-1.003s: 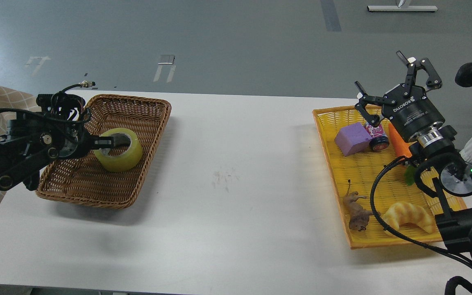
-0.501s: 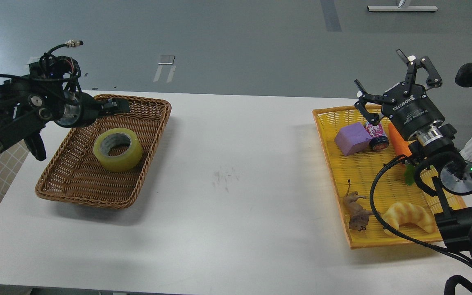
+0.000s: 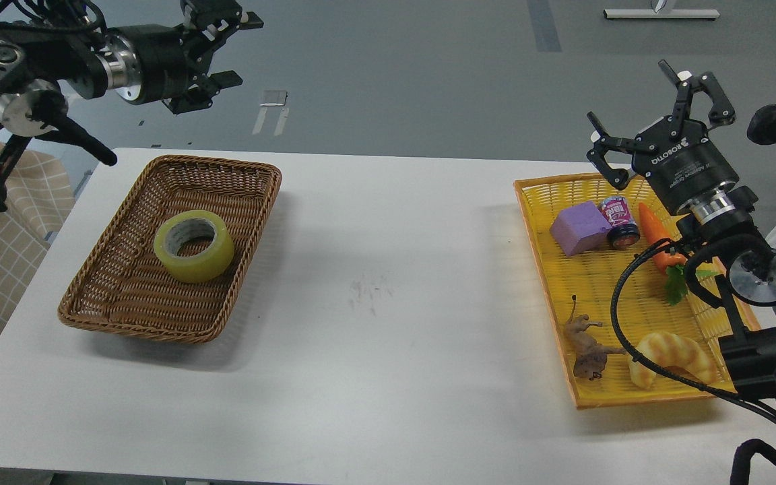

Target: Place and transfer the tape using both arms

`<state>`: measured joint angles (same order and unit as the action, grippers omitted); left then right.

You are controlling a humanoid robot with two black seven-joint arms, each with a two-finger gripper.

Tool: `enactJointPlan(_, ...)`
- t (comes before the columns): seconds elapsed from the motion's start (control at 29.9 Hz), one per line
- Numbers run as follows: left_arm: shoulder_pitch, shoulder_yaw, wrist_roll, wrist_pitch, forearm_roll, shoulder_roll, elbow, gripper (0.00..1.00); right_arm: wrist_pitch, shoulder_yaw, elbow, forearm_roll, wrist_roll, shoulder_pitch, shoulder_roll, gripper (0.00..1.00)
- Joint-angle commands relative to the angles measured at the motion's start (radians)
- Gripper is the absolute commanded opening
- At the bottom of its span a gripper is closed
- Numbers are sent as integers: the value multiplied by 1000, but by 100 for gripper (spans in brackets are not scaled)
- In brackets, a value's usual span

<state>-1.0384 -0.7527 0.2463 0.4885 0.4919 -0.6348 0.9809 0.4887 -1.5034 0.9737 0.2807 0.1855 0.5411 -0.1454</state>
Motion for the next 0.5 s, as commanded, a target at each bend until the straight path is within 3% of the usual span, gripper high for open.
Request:
enactJointPlan(0.0, 15, -57, -1, 0, -145, 50, -19, 98, 0, 0, -3, 2, 0, 31, -2, 100)
enactJointPlan(0.2, 105, -201, -1, 0, -301, 142, -39, 98, 0, 2, -10, 6, 0, 78, -2, 100)
enactJointPlan(0.3, 181, -287, -33, 0, -306, 188, -39, 98, 0, 2, -18, 8, 0, 98, -2, 100)
enactJointPlan(0.37, 228, -339, -122, 0, -303, 234, -39, 98, 0, 2, -27, 8, 0, 117, -2, 100)
enactJointPlan(0.43, 291, -362, -298, 0, -297, 270, -36, 98, 0, 2, -35, 8, 0, 134, -2, 100)
enactJointPlan(0.47, 302, -363, -349, 0, -297, 276, -36, 98, 0, 2, -35, 8, 0, 137, -2, 100)
